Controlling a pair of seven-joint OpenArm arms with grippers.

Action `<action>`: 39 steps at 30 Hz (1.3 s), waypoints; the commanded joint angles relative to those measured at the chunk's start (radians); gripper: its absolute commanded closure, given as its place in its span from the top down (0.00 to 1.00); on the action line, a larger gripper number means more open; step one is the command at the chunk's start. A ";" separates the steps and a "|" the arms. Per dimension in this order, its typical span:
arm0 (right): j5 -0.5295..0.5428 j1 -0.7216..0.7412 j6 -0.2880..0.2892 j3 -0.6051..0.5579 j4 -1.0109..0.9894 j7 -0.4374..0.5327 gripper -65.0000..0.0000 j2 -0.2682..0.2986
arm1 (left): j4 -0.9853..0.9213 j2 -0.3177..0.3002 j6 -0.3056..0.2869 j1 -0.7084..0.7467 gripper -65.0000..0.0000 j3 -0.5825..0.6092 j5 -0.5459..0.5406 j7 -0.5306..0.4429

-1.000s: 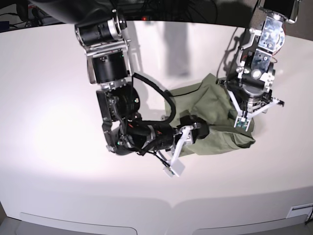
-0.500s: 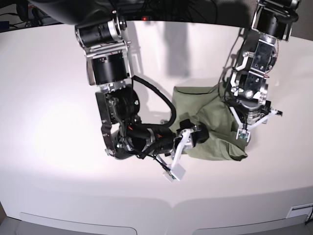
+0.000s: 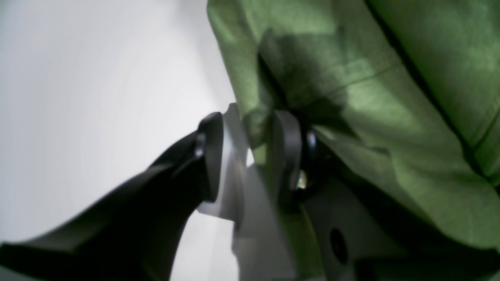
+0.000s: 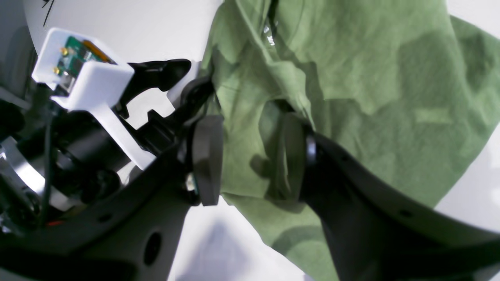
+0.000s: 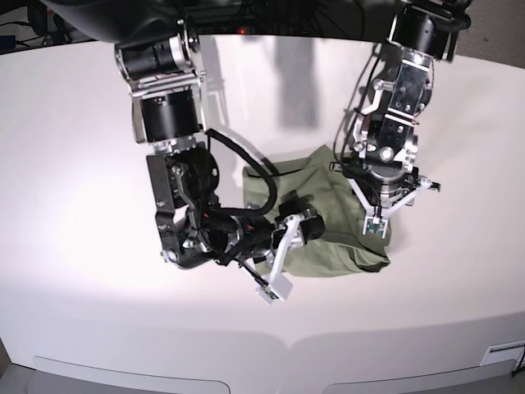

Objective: Fold the T-shirt properly

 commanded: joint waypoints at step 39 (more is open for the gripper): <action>0.183 -0.033 0.009 -0.206 -0.047 0.063 0.41 -0.061 | -0.003 -0.235 -0.068 -0.192 0.33 0.005 0.211 0.256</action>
